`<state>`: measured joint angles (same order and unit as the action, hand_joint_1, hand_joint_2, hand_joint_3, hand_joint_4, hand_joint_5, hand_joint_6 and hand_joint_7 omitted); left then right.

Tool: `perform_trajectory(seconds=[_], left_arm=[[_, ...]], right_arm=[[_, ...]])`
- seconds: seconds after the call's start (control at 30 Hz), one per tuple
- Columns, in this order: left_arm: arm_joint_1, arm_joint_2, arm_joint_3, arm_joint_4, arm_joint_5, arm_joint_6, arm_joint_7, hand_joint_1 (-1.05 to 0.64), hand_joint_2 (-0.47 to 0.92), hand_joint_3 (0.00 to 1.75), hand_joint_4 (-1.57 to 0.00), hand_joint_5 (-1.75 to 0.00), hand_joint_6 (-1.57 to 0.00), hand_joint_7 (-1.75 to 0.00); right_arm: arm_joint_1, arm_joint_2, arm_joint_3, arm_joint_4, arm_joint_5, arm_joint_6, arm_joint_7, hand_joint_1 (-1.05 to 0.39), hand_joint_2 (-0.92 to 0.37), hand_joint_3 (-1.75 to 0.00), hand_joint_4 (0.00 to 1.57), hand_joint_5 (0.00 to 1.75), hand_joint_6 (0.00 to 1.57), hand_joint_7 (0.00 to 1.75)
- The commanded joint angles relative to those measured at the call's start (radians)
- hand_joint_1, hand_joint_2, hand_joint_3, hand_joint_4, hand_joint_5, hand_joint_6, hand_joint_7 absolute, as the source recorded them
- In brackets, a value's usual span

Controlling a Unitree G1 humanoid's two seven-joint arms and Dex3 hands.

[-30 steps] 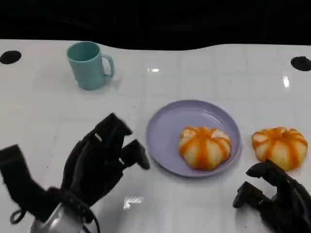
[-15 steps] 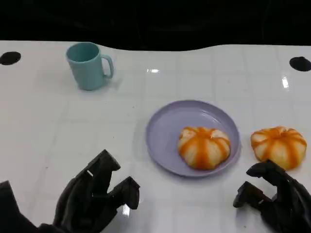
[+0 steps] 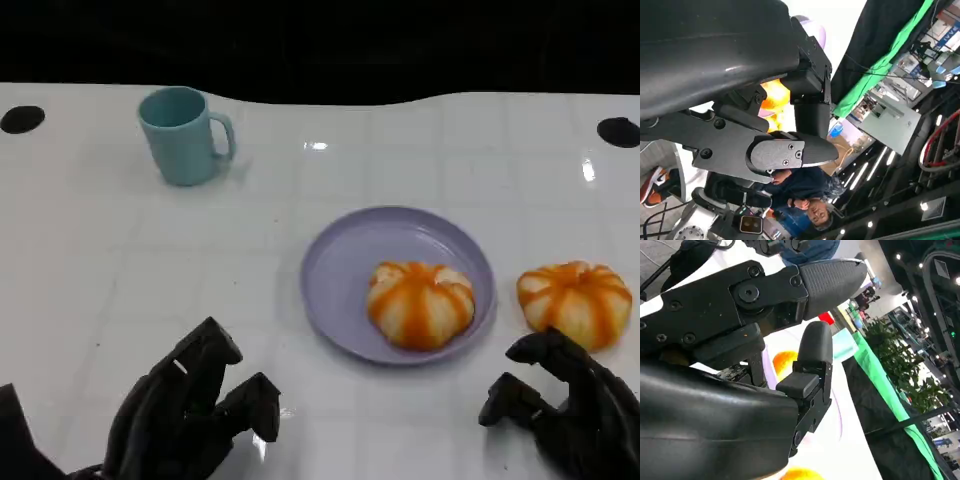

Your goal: Grasp the bread from the table and place it into the plate.

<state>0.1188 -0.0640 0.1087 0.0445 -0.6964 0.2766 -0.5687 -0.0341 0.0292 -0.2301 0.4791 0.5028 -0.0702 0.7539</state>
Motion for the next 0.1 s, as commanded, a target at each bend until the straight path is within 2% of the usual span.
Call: perform_trajectory(seconds=[0.03,0.1], left_arm=[[-0.004,0.008,0.004,0.007,0.013,-0.013,-0.01,-0.55,0.92,0.32,-0.87,-1.75,-0.62,-1.75],[-0.01,0.011,0.002,0.025,0.015,-0.021,-0.03,-0.55,0.92,0.32,-0.87,-1.75,-0.62,-1.75]], right_arm=[[0.005,-0.019,-0.01,-0.006,0.007,0.0,0.001,-0.52,-0.92,-0.17,0.69,1.49,0.56,1.23],[0.009,-0.01,-0.014,-0.006,0.008,-0.008,-0.01,-0.51,-0.92,-0.17,0.69,1.49,0.56,1.24]])
